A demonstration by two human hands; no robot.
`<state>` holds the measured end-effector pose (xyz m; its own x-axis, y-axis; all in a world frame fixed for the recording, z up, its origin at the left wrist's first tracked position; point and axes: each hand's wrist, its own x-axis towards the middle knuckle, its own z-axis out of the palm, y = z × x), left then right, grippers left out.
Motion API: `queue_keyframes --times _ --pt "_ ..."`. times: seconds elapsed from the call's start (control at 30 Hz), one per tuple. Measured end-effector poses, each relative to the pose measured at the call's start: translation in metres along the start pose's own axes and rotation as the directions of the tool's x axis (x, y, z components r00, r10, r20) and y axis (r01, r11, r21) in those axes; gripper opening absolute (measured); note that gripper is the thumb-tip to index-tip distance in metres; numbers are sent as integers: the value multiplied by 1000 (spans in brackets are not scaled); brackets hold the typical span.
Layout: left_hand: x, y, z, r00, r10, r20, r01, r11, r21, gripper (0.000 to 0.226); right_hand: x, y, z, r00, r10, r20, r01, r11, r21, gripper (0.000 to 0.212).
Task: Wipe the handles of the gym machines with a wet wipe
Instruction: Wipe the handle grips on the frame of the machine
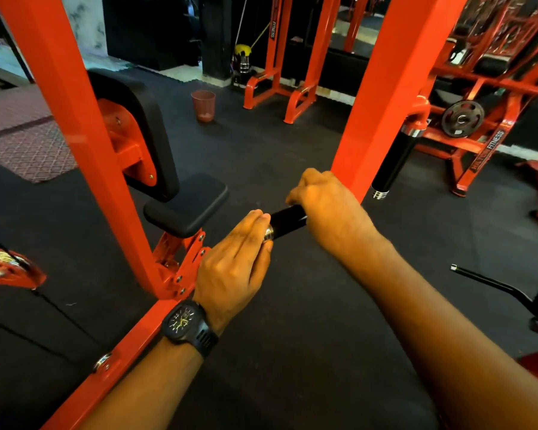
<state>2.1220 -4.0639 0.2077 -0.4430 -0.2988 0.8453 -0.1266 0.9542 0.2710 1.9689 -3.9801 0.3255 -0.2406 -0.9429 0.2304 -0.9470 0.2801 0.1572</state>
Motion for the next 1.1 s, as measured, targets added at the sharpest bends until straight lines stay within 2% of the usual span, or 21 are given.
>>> queue_keyframes --times 0.07,0.1,0.13,0.17,0.2,0.23,0.3,0.33,0.4,0.43,0.53,0.57,0.7,0.73,0.8,0.83,0.87,0.97,1.0,1.03,1.1 --pt "-2 0 -1 1000 -12 -1 12 1000 -11 37 -12 -10 12 984 60 -170 -28 983 182 40" --pt "-2 0 -2 1000 -16 -1 16 1000 -12 37 -18 -11 19 946 177 -272 -90 949 303 37" --pt "-2 0 -2 1000 -17 -2 17 1000 -10 37 -22 -13 28 859 364 -361 -178 872 456 32" --pt "-2 1 -2 1000 -16 -3 16 1000 -6 36 -26 -19 35 748 559 -359 -249 737 629 26" --pt "-1 1 -2 1000 -14 -4 14 1000 -6 36 -29 -33 41 680 662 -315 -271 626 732 24" --pt "-1 1 -2 1000 -16 -3 16 1000 -10 37 -34 -49 46 656 679 -329 -253 609 752 29" --pt "0 1 -1 1000 -20 2 20 1000 -21 37 -44 -67 57 661 632 -405 -187 661 726 37" --pt "0 1 -2 1000 -23 1 23 1000 -20 37 -44 -64 60 624 662 -416 -171 634 754 36" --pt "0 1 -2 1000 -19 1 19 1000 -14 36 -40 -53 62 470 797 -380 -195 514 835 34" --pt "0 2 -2 1000 -17 1 17 1000 -19 36 -39 -54 61 423 835 -353 -210 469 858 35" --pt "0 1 -2 1000 -26 -10 26 999 -28 36 -42 -78 58 480 808 -341 -161 463 872 30" --pt "0 0 -2 1000 -29 -8 29 999 -30 37 -43 -79 57 469 809 -356 -136 464 875 27" --pt "1 1 -4 1000 -10 20 10 1000 -22 37 -31 -56 63 237 951 -198 -189 245 951 12" --pt "0 1 -4 1000 -9 17 9 1000 -23 37 -30 -61 65 236 950 -204 -198 252 947 11" --pt "0 0 -4 1000 -21 4 21 999 -35 37 -33 -81 63 317 913 -257 -174 322 931 7" --pt "0 -1 -4 1000 -25 2 25 999 -37 37 -35 -85 62 336 908 -251 -159 317 935 7" --pt "0 -1 -5 1000 -23 5 23 999 -35 37 -34 -81 63 312 925 -215 -146 270 952 8" --pt "2 -1 -6 1000 -4 15 5 1000 -10 37 -23 -64 63 141 990 3 -86 10 996 15" --pt "2 0 -5 1000 -3 12 3 1000 -7 37 -21 -68 63 125 989 78 -40 -73 997 14" --pt "2 -1 -5 1000 -4 7 4 1000 -11 37 -20 -80 62 139 981 133 -6 -133 991 12" --pt "2 -2 -6 1000 -10 -1 10 1000 -25 37 -23 -100 60 220 939 265 78 -288 954 8"
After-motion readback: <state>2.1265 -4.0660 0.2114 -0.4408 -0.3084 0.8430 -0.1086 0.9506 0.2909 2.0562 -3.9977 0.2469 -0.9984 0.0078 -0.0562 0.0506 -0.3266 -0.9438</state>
